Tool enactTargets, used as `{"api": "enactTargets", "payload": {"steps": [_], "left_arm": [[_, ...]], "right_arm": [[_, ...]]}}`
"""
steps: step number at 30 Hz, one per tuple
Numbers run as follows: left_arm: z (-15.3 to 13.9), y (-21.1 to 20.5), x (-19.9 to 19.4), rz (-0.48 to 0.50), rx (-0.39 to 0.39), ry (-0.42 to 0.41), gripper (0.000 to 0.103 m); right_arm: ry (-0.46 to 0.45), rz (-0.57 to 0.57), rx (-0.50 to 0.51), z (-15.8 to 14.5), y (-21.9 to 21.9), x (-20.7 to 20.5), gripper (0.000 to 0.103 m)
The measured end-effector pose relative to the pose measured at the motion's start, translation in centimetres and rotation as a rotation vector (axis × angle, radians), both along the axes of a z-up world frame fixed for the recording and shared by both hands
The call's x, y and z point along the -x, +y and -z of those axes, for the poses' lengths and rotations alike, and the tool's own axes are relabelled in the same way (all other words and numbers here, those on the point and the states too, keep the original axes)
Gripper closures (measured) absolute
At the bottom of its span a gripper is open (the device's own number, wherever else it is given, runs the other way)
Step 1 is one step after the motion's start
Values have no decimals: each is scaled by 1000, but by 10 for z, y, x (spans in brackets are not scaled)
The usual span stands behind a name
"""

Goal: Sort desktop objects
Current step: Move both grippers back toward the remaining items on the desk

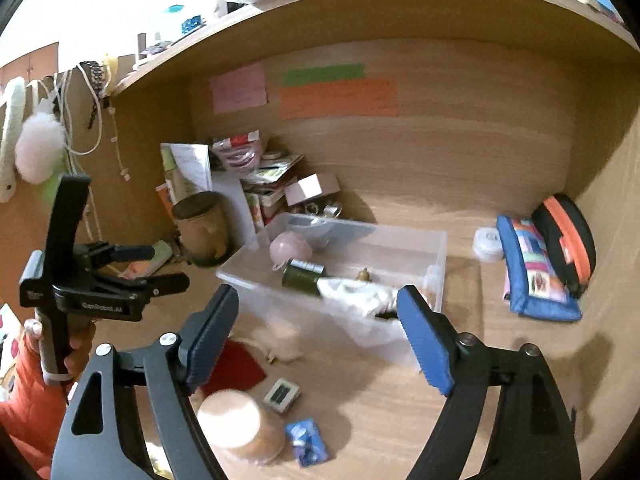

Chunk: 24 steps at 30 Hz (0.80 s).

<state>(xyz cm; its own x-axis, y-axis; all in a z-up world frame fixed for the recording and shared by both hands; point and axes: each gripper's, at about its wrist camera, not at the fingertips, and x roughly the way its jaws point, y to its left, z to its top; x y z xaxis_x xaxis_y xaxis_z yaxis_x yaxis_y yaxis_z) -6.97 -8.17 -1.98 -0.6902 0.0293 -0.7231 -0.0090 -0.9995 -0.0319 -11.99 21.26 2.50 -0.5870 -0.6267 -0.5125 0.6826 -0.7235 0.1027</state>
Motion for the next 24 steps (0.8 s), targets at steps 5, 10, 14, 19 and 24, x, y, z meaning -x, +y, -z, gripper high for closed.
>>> {"api": "enactTargets", "payload": {"steps": [5, 10, 14, 19, 24], "left_arm": [[19, -2, -27, -24, 5, -46, 5], [37, 5, -47, -30, -4, -84, 5], [50, 13, -56, -19, -25, -120, 5], [63, 23, -61, 7, -63, -174, 5], [66, 35, -63, 21, -61, -169, 5]], "right_arm": [[-36, -7, -33, 22, 4, -15, 22], [-69, -15, -63, 46, 5, -28, 22], [-121, -48, -55, 63, 5, -35, 22], [-161, -115, -20, 79, 4, -44, 22], [-143, -130, -71, 92, -10, -51, 22]]}}
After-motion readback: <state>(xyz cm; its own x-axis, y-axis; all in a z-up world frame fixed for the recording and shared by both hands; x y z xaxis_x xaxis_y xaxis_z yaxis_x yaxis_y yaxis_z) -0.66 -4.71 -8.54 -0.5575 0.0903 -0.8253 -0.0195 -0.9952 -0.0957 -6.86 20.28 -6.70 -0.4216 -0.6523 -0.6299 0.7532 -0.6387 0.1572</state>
